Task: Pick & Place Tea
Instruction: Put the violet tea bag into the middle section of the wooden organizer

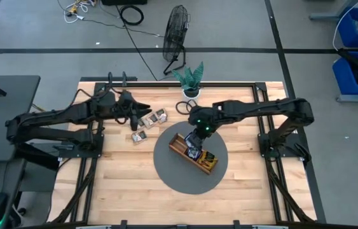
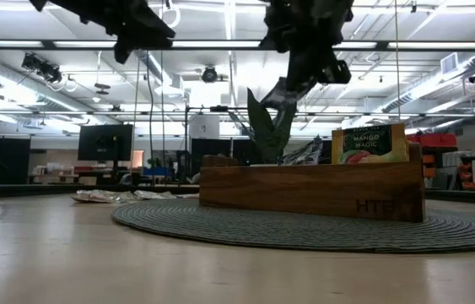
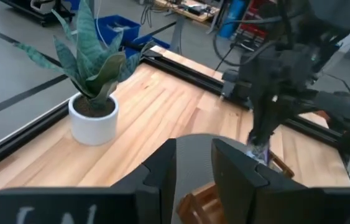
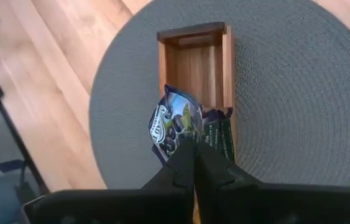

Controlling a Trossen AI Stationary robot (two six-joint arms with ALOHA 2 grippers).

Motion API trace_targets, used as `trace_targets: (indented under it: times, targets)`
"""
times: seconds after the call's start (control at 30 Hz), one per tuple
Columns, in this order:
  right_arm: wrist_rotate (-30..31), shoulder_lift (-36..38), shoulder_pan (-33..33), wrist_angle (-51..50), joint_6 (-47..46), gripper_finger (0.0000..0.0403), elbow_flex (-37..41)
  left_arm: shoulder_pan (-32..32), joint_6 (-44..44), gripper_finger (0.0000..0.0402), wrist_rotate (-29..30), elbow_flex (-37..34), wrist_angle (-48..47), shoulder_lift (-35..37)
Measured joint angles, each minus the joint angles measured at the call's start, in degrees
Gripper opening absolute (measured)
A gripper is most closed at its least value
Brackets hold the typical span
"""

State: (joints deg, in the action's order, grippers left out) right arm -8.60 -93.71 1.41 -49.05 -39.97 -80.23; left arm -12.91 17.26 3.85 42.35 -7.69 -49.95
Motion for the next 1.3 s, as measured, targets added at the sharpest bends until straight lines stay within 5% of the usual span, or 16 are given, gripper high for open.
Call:
trace_targets:
  times: [0.83,1.3]
  targets:
    - [9.1,-8.1,-6.0,-4.0,5.1,0.0000,0.0,0.6,-1.5,0.0103,0.0,0.0,-7.3,4.0]
    - [7.5,-9.9,-7.1,-1.4,5.5,0.0000,0.0,0.6,-2.1,0.0103,-0.1,0.0,-7.5,4.0]
